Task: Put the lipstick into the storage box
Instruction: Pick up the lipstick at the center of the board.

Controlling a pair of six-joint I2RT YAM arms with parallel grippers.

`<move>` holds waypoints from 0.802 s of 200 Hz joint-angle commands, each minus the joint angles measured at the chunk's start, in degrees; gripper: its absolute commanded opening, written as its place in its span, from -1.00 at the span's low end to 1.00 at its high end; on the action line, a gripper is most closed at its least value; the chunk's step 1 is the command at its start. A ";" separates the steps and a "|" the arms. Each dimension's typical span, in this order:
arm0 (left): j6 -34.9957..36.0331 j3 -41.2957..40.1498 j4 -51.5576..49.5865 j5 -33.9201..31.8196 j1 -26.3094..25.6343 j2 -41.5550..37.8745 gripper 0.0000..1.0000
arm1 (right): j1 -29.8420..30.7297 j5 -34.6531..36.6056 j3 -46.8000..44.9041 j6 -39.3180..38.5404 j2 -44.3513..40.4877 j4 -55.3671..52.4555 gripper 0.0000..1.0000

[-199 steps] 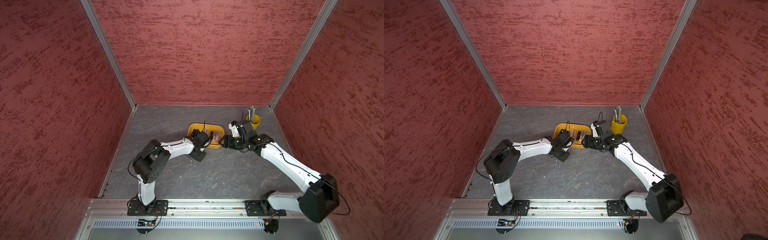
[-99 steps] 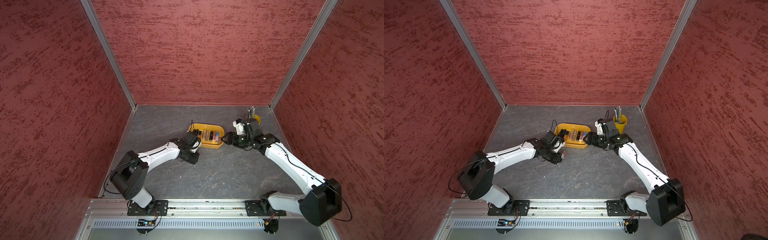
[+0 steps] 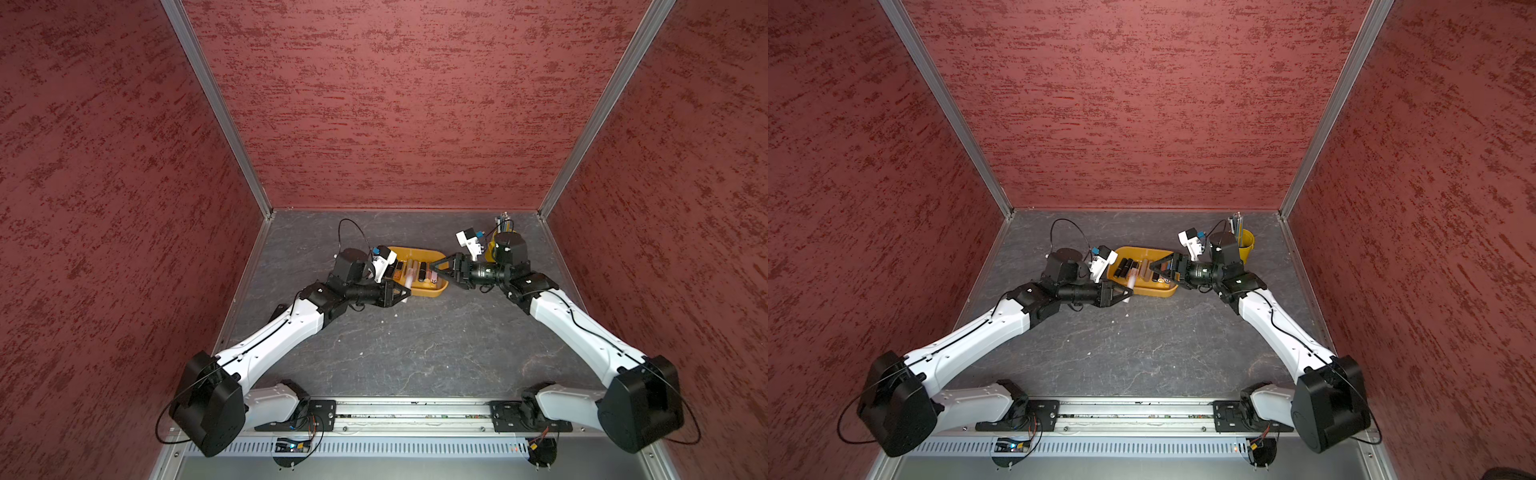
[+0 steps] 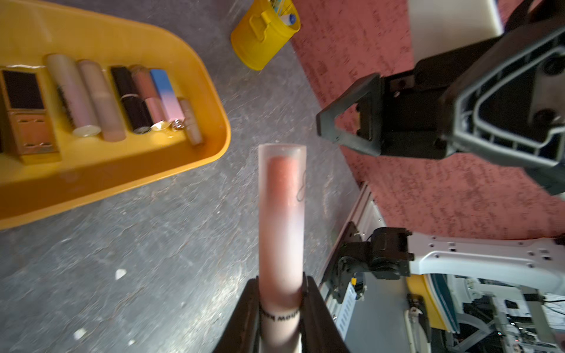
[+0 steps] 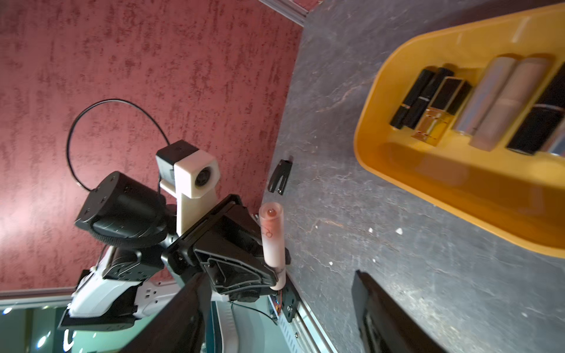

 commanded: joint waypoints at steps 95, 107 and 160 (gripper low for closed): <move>-14.88 -1.65 23.45 7.63 -0.12 0.01 -0.60 | 4.08 -5.02 1.15 5.15 -0.36 12.79 0.44; -14.83 -1.54 23.53 7.73 -0.29 0.19 -0.60 | 4.51 -4.94 1.59 5.24 -0.12 13.05 0.42; -14.81 -0.47 23.55 8.41 -1.12 0.78 -0.59 | 5.65 -3.63 3.00 5.55 1.95 13.46 0.26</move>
